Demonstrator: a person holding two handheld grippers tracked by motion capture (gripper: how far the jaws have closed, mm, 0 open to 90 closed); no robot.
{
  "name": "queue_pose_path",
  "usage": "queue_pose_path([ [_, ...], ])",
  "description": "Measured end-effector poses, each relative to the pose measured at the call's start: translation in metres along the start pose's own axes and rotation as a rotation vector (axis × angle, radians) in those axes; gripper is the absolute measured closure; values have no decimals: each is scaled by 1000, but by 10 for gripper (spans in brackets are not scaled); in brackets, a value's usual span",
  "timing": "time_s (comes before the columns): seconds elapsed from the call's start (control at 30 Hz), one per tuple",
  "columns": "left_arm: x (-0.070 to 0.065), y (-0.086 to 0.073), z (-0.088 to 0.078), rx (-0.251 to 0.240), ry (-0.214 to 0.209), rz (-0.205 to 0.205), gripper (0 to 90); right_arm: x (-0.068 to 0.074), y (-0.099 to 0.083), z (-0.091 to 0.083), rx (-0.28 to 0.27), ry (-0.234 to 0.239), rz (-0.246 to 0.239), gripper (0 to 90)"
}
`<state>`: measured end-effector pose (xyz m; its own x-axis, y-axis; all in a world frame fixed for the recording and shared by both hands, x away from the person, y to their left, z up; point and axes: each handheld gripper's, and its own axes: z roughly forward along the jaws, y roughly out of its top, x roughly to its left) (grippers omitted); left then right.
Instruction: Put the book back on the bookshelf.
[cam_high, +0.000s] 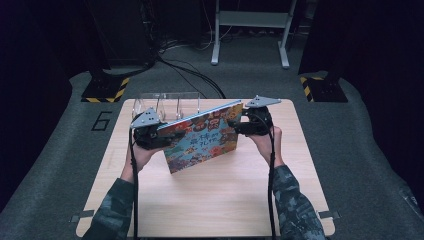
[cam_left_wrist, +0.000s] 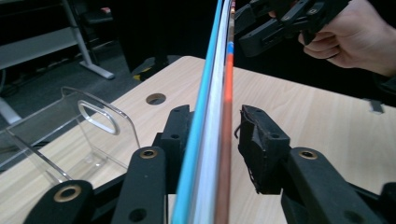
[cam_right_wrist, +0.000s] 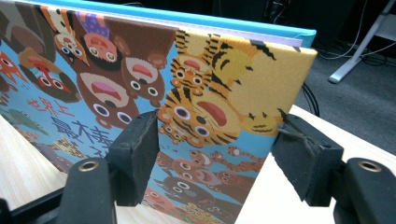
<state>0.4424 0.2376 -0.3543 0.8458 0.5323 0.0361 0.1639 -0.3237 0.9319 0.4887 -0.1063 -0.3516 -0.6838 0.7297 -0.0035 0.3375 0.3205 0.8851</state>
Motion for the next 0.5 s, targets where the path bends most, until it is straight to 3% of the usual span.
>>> queue_pose_path([
  [0.1,-1,3,2,16,22,16,697,0,0,0,-3,4,4,322],
  [0.37,0,6,2,42,-11,28,760,-3,-2,0,8,12,6,269],
  [0.5,2,9,1,68,-28,28,765,-10,-15,-9,6,4,30,252],
])
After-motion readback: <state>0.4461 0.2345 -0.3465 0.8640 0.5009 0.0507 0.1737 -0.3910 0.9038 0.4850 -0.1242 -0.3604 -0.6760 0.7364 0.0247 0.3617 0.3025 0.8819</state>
